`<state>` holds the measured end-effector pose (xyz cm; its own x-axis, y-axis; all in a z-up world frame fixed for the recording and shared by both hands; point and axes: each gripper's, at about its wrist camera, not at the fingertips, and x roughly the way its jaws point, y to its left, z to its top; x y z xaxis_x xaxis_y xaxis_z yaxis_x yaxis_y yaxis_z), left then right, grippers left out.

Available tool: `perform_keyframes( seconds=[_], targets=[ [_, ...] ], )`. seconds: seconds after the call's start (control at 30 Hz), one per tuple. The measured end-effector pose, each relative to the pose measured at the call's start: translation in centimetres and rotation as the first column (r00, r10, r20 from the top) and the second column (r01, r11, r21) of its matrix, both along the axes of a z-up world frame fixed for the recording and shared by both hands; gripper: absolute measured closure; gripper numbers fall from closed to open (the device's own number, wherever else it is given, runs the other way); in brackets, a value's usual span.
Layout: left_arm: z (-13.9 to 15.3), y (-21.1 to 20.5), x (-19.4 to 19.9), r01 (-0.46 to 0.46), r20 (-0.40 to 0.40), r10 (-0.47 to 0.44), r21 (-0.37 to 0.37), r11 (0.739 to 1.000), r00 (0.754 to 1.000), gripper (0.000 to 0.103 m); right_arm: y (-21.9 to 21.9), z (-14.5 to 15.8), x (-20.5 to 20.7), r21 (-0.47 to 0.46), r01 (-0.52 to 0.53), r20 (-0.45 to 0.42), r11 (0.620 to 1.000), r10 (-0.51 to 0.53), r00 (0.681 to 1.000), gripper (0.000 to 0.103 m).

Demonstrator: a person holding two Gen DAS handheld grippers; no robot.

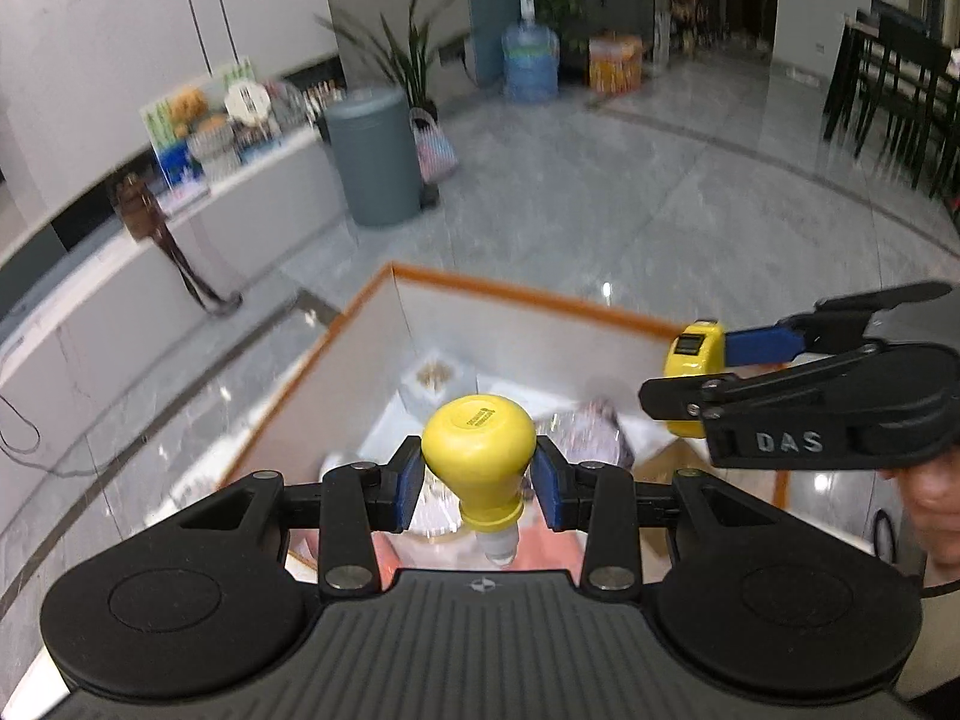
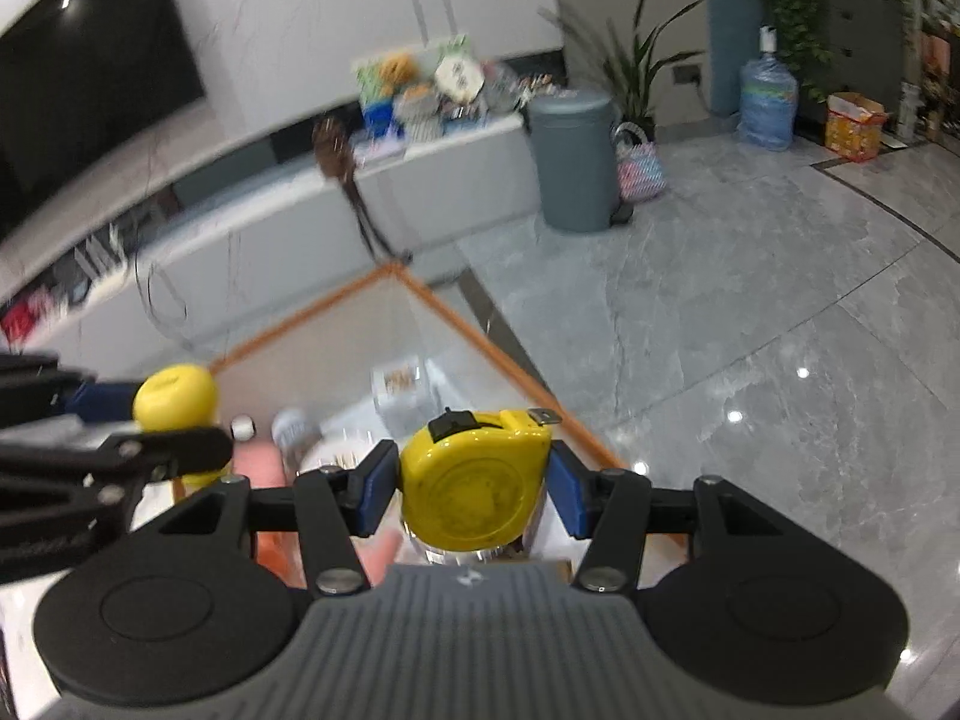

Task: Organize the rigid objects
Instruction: 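Lift the yellow-capped bottle and tape measure and carry both over the orange box, then lower the bottle and tape measure into the orange box and open both tools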

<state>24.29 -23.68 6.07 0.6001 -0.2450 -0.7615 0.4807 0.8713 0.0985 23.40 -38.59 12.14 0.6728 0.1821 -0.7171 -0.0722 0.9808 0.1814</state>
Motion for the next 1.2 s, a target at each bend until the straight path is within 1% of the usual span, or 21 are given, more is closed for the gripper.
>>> perform_keyframes(
  seconds=[0.13,0.47,0.7,0.87,0.97,1.0,1.03,1.13,1.2],
  targets=[
    [-1.9,-0.4,0.8,0.0,-0.041,0.002,0.041,0.999,0.999,0.06,1.0,-1.7,0.4,-0.064,-0.06,-0.066,0.996,0.056,0.996,0.05],
    [-4.7,-1.9,2.1,0.041,-0.137,-0.025,0.11,0.993,0.99,0.06,2.7,-4.0,0.7,-0.191,-0.179,-0.162,0.965,0.149,0.976,0.05],
    [-6.4,-2.5,2.4,0.053,-0.2,-0.019,0.165,0.985,0.98,0.06,3.8,-5.4,1.0,-0.235,-0.241,-0.225,0.942,0.189,0.956,0.05],
    [-6.9,-2.5,2.8,0.047,-0.217,-0.01,0.168,0.985,0.976,0.06,4.4,-5.9,1.1,-0.249,-0.263,-0.246,0.932,0.202,0.948,0.05],
    [-7.0,-2.4,2.9,0.042,-0.223,-0.004,0.166,0.985,0.975,0.06,4.6,-6.1,1.1,-0.258,-0.264,-0.253,0.929,0.199,0.947,0.049],
    [-7.1,-2.5,3.0,0.04,-0.226,-0.002,0.166,0.985,0.974,0.06,4.5,-6.2,1.2,-0.263,-0.264,-0.255,0.928,0.197,0.947,0.051],
    [-7.1,-2.5,3.1,0.039,-0.23,0.0,0.166,0.985,0.973,0.06,4.4,-6.1,1.2,-0.269,-0.262,-0.252,0.927,0.195,0.948,0.05],
    [-7.3,-2.6,3.1,0.037,-0.234,0.005,0.172,0.984,0.972,0.056,4.4,-6.1,1.3,-0.275,-0.251,-0.244,0.928,0.186,0.952,0.046],
    [-7.3,-2.7,3.0,0.032,-0.23,0.011,0.186,0.982,0.973,0.047,4.3,-6.0,1.3,-0.274,-0.246,-0.241,0.93,0.181,0.954,0.045]
  ],
)
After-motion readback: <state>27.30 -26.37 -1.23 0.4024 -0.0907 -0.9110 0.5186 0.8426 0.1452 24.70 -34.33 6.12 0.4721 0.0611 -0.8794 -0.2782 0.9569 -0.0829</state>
